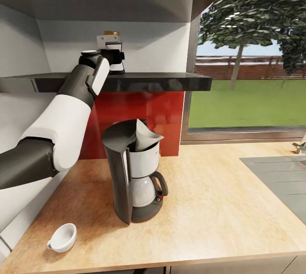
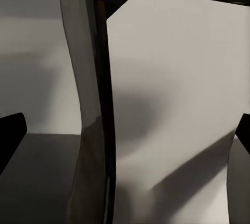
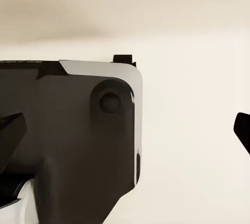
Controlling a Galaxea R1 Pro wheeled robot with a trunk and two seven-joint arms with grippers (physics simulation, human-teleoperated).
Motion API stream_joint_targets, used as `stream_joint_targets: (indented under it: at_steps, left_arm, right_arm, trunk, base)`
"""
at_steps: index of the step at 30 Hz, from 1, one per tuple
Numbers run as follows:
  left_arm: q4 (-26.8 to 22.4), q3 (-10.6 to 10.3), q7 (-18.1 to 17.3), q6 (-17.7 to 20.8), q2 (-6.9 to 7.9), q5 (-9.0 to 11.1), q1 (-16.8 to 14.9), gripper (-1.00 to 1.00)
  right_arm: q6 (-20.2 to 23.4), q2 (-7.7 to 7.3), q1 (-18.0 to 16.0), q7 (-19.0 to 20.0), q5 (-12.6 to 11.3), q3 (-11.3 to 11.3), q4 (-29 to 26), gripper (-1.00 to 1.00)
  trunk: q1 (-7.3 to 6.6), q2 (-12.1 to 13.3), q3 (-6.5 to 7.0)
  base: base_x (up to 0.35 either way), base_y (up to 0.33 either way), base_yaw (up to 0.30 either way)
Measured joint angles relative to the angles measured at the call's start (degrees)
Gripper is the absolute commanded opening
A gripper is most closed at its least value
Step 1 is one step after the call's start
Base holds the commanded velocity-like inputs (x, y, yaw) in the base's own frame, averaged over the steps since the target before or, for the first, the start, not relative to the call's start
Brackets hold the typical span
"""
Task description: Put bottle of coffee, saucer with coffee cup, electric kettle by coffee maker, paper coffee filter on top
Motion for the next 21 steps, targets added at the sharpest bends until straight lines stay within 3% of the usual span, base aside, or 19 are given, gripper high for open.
stream_joint_targets:
  at_steps: [3,4,21]
  left_arm:
    - [0.00,0.02,0.01,0.05,0.00,0.02,0.00,1.00]
    - [-0.01,0.02,0.01,0.06,0.00,0.03,0.00,-1.00]
    - [0.04,0.01,0.04,0.05,0.01,0.10,-0.01,-1.00]
  right_arm:
    - [0.00,0.00,0.00,-0.02,0.01,0.00,0.00,1.00]
    - [0.00,0.00,0.00,0.00,0.01,0.00,0.00,1.00]
    - [0.00,0.00,-0.01,0.03,0.03,0.00,0.00,1.00]
  trunk:
    - [0.00,0.00,0.00]
    - [0.00,0.00,0.00]
    - [0.00,-0.01,0.01]
  base:
    - [0.000,0.000,0.000]
    - [0.000,0.000,0.000]
    - [0.000,0.000,0.000]
